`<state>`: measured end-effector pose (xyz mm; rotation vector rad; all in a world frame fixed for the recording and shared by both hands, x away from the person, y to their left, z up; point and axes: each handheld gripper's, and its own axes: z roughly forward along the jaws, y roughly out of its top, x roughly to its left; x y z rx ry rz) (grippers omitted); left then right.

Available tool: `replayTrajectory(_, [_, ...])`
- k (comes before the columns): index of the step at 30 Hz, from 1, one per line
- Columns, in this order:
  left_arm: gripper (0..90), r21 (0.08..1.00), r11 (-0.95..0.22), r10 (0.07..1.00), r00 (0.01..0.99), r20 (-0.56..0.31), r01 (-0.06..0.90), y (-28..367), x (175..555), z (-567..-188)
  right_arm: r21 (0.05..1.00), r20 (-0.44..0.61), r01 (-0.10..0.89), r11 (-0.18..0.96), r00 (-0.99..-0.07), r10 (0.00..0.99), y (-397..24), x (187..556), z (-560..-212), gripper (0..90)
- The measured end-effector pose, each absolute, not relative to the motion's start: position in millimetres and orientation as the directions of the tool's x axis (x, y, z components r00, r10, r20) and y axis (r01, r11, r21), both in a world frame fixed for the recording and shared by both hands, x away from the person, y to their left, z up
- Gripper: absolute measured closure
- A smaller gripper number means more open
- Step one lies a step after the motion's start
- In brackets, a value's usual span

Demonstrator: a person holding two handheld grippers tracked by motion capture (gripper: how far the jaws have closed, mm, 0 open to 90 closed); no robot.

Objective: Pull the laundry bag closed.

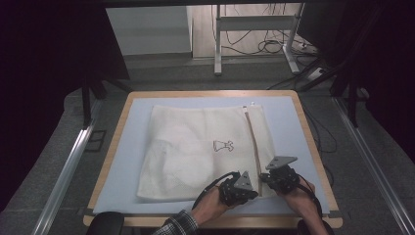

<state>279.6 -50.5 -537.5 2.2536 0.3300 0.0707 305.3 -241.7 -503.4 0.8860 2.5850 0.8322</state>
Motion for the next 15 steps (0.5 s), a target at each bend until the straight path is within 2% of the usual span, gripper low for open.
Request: replayTrajectory(15, [90.0,0.760,-0.614,0.261,0.964,-0.060,0.213,-50.5,279.5,-537.6,0.605,-0.077,0.462,0.648,-0.777,0.625,-240.6,309.4,-506.1,85.7])
